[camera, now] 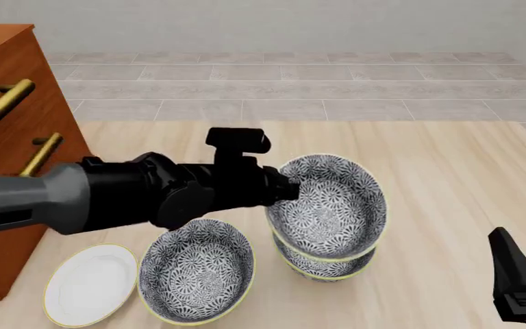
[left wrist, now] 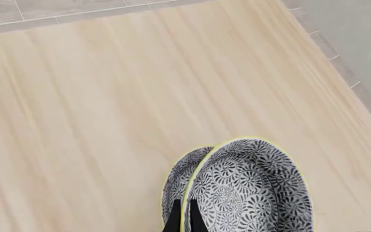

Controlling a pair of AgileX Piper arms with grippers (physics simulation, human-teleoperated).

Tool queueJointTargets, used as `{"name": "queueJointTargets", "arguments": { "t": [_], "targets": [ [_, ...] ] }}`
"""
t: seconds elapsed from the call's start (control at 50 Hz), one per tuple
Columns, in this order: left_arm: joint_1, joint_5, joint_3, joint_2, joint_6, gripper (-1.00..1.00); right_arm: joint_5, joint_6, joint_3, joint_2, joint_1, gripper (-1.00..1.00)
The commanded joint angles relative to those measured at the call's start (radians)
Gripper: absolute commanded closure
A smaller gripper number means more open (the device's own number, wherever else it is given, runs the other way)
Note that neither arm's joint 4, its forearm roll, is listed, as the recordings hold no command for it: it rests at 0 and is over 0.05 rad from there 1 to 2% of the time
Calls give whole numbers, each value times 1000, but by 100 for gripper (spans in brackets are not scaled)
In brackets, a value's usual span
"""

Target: Stack the bowl at the front on the bowl in the middle.

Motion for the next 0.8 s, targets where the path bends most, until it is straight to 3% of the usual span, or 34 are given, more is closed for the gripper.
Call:
{"name": "queueJointTargets", "arguments": {
  "t": [0.02, 0.8],
  "targets": [
    [0, -24, -2, 23, -6, 100, 0, -1, 0, 1, 1, -100],
    [-3, -71, 4, 99, 1, 100, 0, -1, 0, 1, 1, -100]
  ]
}}
